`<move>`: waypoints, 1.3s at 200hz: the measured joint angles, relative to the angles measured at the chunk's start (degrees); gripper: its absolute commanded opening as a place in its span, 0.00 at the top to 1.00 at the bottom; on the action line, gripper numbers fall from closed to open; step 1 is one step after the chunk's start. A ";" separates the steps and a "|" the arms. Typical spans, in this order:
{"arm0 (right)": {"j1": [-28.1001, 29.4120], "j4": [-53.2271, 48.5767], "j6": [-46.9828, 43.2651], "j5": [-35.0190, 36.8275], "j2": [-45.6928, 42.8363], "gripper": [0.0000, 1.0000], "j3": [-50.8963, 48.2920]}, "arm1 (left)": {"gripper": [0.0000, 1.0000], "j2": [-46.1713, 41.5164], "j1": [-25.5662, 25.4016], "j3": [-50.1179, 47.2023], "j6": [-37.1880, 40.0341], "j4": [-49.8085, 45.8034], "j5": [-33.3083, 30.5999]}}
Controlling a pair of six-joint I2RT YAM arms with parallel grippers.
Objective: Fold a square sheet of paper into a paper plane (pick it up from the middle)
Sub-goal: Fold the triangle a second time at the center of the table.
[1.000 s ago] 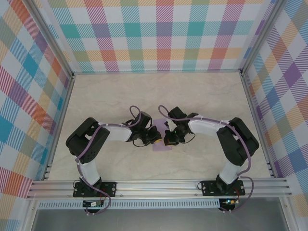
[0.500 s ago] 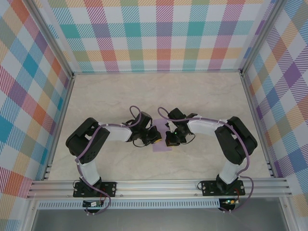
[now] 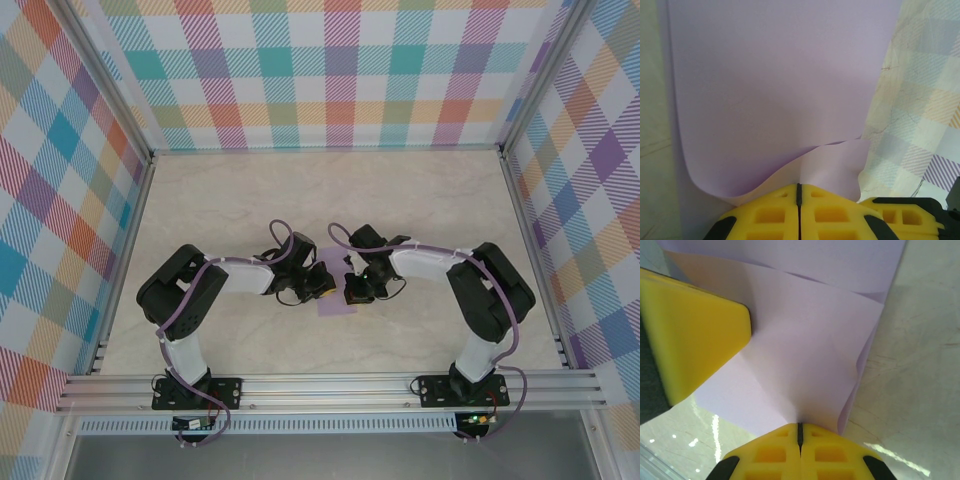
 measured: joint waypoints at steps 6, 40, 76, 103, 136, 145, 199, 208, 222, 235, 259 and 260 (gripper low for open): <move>0.00 -0.07 -0.02 -0.02 -0.46 0.95 0.00 | 0.94 0.00 0.00 0.00 0.00 0.00 0.00; 0.00 -0.02 -0.02 -0.66 -1.99 0.94 0.00 | 0.94 -0.11 0.00 -0.04 0.00 0.02 -0.22; 0.00 0.02 -0.02 -1.53 -1.75 0.94 -0.52 | 0.94 -0.20 -0.04 -0.20 0.00 0.20 -0.42; 0.00 -0.02 -0.04 -1.53 -1.27 0.94 -1.31 | 0.94 -0.26 -0.09 -0.39 -0.02 0.48 -0.63; 0.00 0.00 -0.28 -1.53 -0.09 0.94 -1.44 | 0.94 -0.35 -0.09 -0.46 -0.17 0.55 -0.87; 0.00 0.02 -0.48 -1.53 0.24 0.94 -1.46 | 0.94 -0.37 -0.09 -0.46 -0.20 0.52 -0.90; 0.00 0.00 -1.36 -1.11 0.50 0.94 -1.46 | 0.94 -0.42 -0.11 -0.46 -0.22 0.50 -1.25; 0.00 0.00 -1.36 -1.09 0.48 0.94 -1.46 | 0.94 -0.42 -0.11 -0.46 -0.22 0.50 -1.25; 0.00 -0.04 -1.36 -1.09 0.24 0.93 -1.46 | 0.94 -0.42 -0.09 -0.46 -0.22 0.48 -1.25; 0.00 -0.28 -1.36 -1.11 -0.50 0.93 -1.46 | 0.94 -0.42 -0.11 -0.46 -0.22 0.48 -1.25; 0.22 -0.44 -1.38 -1.11 -2.40 0.92 -1.44 | 0.94 -0.42 -0.11 -0.46 -0.22 0.46 -1.25; 0.24 -0.44 -1.38 -1.11 -2.45 0.92 -1.44 | 0.94 -0.42 -0.11 -0.46 -0.22 0.44 -1.25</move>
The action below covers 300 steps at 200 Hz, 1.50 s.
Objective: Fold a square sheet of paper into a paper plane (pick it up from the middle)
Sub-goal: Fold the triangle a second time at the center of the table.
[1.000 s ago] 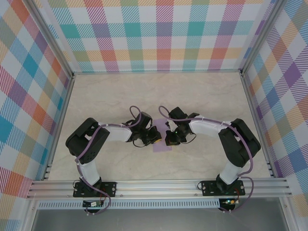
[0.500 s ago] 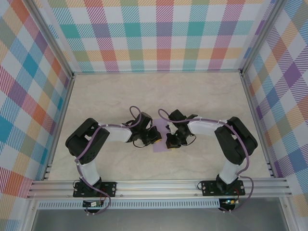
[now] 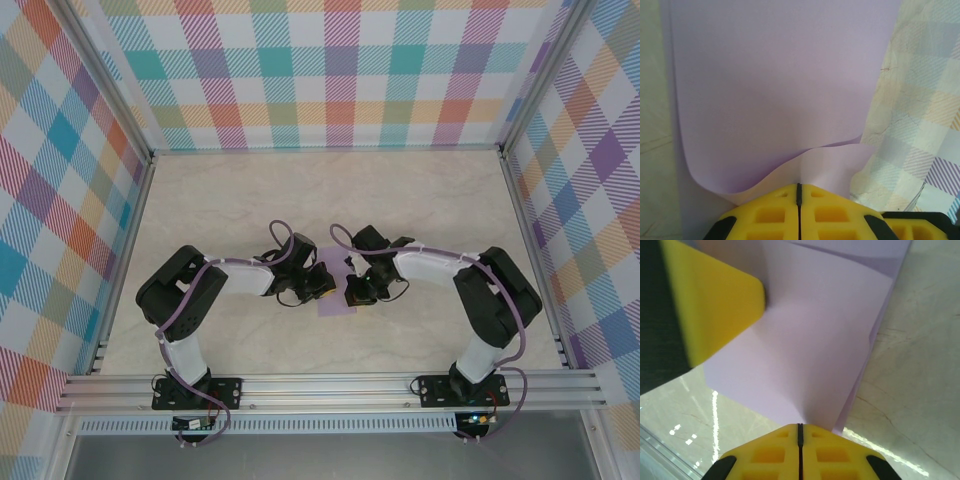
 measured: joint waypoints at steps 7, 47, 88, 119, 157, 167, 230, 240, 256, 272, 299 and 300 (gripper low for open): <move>0.24 -0.04 -0.02 0.00 -0.26 0.92 0.07 | 0.94 0.00 0.00 0.04 0.00 -0.02 0.00; 2.45 -0.26 -0.04 0.17 -0.28 0.92 0.20 | 0.94 0.00 0.00 0.11 -0.02 -0.17 -0.02; 3.26 -0.70 -0.42 1.99 1.18 0.92 0.74 | 0.94 0.00 0.00 0.09 -0.22 -0.20 -0.04; 3.26 -1.33 -1.07 3.96 2.23 0.93 0.76 | 0.94 0.00 0.00 0.11 -0.24 -0.20 -0.04; 3.28 -1.53 -1.29 5.38 2.29 0.93 0.96 | 0.94 0.00 0.00 0.11 -0.26 -0.20 -0.04; 3.30 -1.53 -1.29 5.57 2.29 0.93 0.96 | 0.94 0.00 0.00 0.09 -0.37 -0.20 -0.04; 3.30 -1.75 -1.29 5.88 2.32 0.93 1.11 | 0.94 0.00 0.00 0.09 -0.44 -0.22 -0.09; 3.30 -1.75 -1.29 5.88 2.34 0.93 1.11 | 0.94 0.00 0.00 0.11 -0.44 -0.22 -0.09; 3.30 -1.73 -1.29 5.66 2.51 0.93 1.11 | 0.94 0.00 0.00 0.09 -0.44 -0.22 -0.09; 3.23 -1.68 -1.27 5.20 2.67 0.94 1.11 | 0.94 0.00 0.00 0.09 -0.44 -0.22 -0.09; 2.60 -1.55 -1.27 3.78 2.97 0.94 1.09 | 0.94 0.00 0.00 0.11 -0.42 -0.26 -0.07; 2.54 -1.53 -1.25 3.67 2.99 0.94 1.09 | 0.94 0.00 0.00 0.11 -0.42 -0.26 -0.07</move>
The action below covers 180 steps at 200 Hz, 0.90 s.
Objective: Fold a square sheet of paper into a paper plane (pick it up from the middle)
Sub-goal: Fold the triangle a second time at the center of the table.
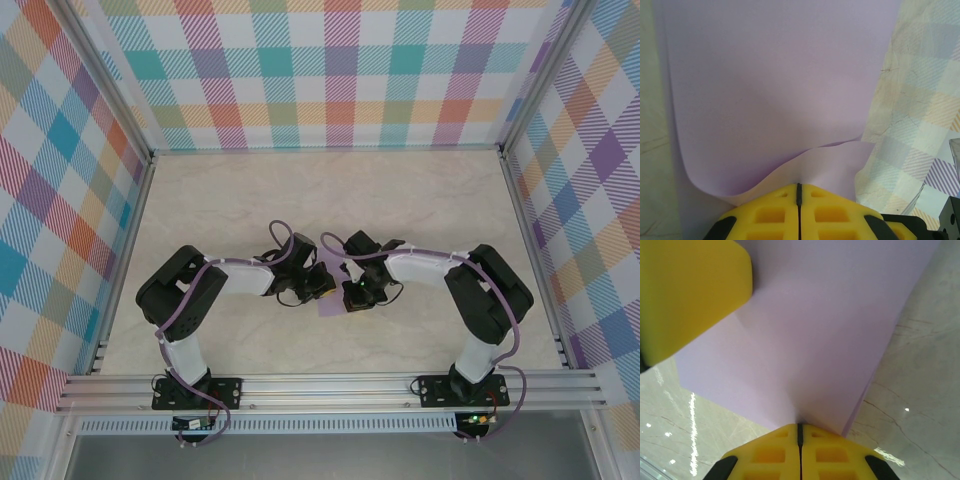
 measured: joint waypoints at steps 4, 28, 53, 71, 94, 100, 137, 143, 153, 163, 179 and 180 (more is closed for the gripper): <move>-0.13 0.02 -0.02 -0.22 0.02 0.94 -0.04 | 0.94 0.00 0.00 0.04 0.02 -0.07 0.00; -0.72 0.44 0.00 -1.79 0.04 0.93 -0.26 | 0.94 0.00 0.00 0.24 0.02 -0.42 -0.15; -0.70 1.07 0.00 -2.80 -0.09 0.93 -0.26 | 0.94 0.00 0.02 0.26 0.02 -0.46 -0.31; -0.70 1.88 0.02 -3.56 -0.42 0.93 -0.15 | 0.94 0.00 0.02 0.26 0.02 -0.46 -0.33; -0.70 2.10 0.00 -3.65 -0.35 0.94 0.59 | 0.94 0.00 0.02 0.26 0.02 -0.46 -0.35; -0.70 2.23 0.00 -3.65 -0.17 0.94 0.87 | 0.94 0.00 0.00 0.26 0.02 -0.46 -0.35; -0.70 2.67 0.00 -3.39 0.33 0.94 1.36 | 0.94 0.00 0.00 0.26 0.02 -0.48 -0.35; -0.70 2.64 0.00 -3.26 0.33 0.94 1.36 | 0.94 0.00 0.00 0.26 0.02 -0.48 -0.35; -0.70 2.64 -0.02 -2.99 0.33 0.94 1.36 | 0.94 0.00 0.02 0.26 0.02 -0.48 -0.35; -0.72 2.62 -0.02 -2.71 0.33 0.94 1.36 | 0.94 0.00 0.02 0.26 0.02 -0.48 -0.37; -0.72 2.60 -0.04 -2.12 0.42 0.94 1.36 | 0.94 0.00 0.00 0.26 0.02 -0.48 -0.35; -0.72 2.60 -0.04 -2.10 0.42 0.94 1.36 | 0.94 0.00 0.00 0.28 0.02 -0.48 -0.35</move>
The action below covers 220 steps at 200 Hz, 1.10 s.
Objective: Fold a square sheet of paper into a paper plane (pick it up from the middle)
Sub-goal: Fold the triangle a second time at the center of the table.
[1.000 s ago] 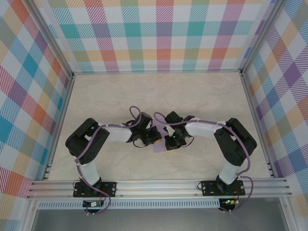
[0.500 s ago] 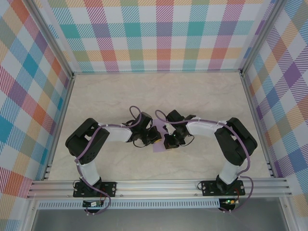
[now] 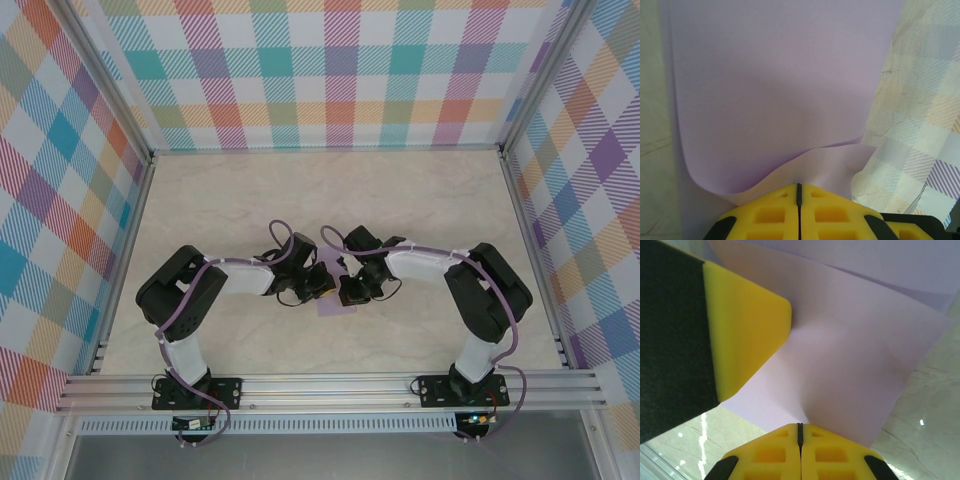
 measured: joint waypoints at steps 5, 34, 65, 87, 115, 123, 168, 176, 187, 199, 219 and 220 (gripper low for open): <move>0.00 -0.04 0.02 0.17 0.00 0.94 0.00 | 0.94 0.02 0.00 0.00 0.00 -0.02 0.00; -0.31 -0.33 -0.22 0.70 0.00 0.94 -0.07 | 0.94 0.02 0.00 0.02 0.00 -0.07 -0.02; -0.33 -0.74 -0.66 1.36 0.00 0.94 -0.46 | 0.94 0.02 0.00 0.07 0.00 -0.15 -0.04; -0.33 -0.85 -1.27 1.77 0.00 0.94 -0.55 | 0.94 0.02 0.00 0.15 0.02 -0.35 -0.04; -0.33 -0.90 -1.53 2.51 0.00 0.94 -0.55 | 0.94 0.02 0.00 0.15 0.00 -0.37 -0.04; -0.33 -0.90 -1.66 2.64 0.00 0.94 -0.55 | 0.94 0.02 0.00 0.15 0.00 -0.37 -0.04; -0.33 -1.07 -1.88 2.99 0.00 0.94 -0.55 | 0.94 0.07 0.00 0.48 0.02 -1.11 -0.09; -0.33 -1.05 -1.95 2.99 0.00 0.94 -0.63 | 0.94 0.09 0.00 0.57 0.02 -1.20 -0.11; -0.33 -0.87 -2.12 2.95 -0.04 0.94 -0.83 | 0.94 0.13 0.00 0.68 0.02 -1.38 -0.11; -0.33 -0.61 -2.19 2.80 -0.31 0.94 -1.27 | 0.94 0.13 0.00 0.74 0.02 -1.44 -0.15; -0.37 -0.15 -2.21 2.78 -1.03 0.94 -2.19 | 0.94 0.13 0.00 0.74 0.02 -1.49 -0.22; -0.37 -0.11 -2.21 2.78 -1.07 0.94 -2.27 | 0.94 0.13 0.00 0.74 0.02 -1.46 -0.22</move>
